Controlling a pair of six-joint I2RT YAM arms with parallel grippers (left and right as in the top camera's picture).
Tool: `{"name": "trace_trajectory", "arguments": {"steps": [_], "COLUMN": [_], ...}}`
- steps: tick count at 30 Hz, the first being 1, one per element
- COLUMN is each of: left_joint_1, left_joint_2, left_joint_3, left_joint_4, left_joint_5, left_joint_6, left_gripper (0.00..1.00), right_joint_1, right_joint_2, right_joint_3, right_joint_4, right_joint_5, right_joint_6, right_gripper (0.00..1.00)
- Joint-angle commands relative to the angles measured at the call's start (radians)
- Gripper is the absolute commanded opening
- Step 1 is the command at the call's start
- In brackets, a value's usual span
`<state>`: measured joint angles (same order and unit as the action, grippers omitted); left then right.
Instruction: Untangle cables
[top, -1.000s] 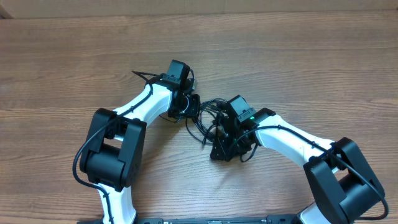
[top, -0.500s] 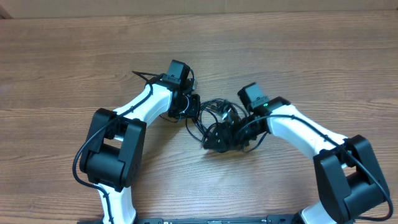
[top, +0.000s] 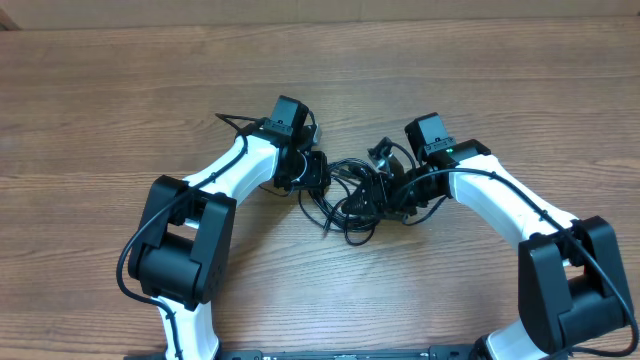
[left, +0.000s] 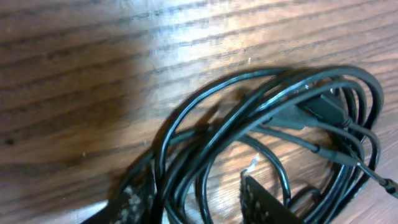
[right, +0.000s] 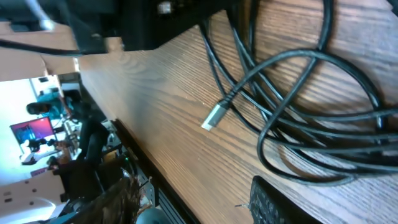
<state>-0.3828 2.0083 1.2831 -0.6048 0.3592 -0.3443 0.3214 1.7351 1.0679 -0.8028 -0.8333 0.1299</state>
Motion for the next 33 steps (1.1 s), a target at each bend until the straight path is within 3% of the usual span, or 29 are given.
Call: {"name": "trace_trajectory", "arguments": {"steps": [1, 7, 10, 22, 28, 33], "left_joint_1": [-0.033, -0.12, -0.141, -0.115, -0.115, -0.114], "left_joint_2": [0.032, 0.032, 0.032, 0.034, 0.034, 0.034], "left_joint_3": [-0.009, 0.116, 0.154, 0.098, 0.065, 0.069], "left_joint_4": [-0.069, -0.241, -0.289, -0.177, -0.058, -0.058], "left_joint_5": [-0.15, -0.426, -0.495, -0.456, -0.312, -0.32], "left_joint_6": [-0.01, -0.063, -0.095, -0.105, 0.015, 0.05], "left_gripper": [0.54, 0.6, 0.63, 0.61, 0.64, 0.57], "right_joint_1": [0.002, 0.002, 0.002, 0.004, 0.004, 0.004], "right_joint_2": [0.008, 0.008, 0.008, 0.008, 0.008, 0.008], "right_joint_3": [0.025, 0.025, 0.025, 0.021, 0.002, -0.005], "right_joint_4": [-0.023, -0.063, -0.064, -0.063, -0.06, -0.057], "right_joint_5": [0.084, 0.163, 0.172, 0.197, 0.197, 0.197], "right_joint_6": [-0.009, -0.057, -0.061, -0.061, -0.061, -0.062], "right_gripper": [0.56, 0.57, 0.58, 0.59, 0.6, 0.6]}}
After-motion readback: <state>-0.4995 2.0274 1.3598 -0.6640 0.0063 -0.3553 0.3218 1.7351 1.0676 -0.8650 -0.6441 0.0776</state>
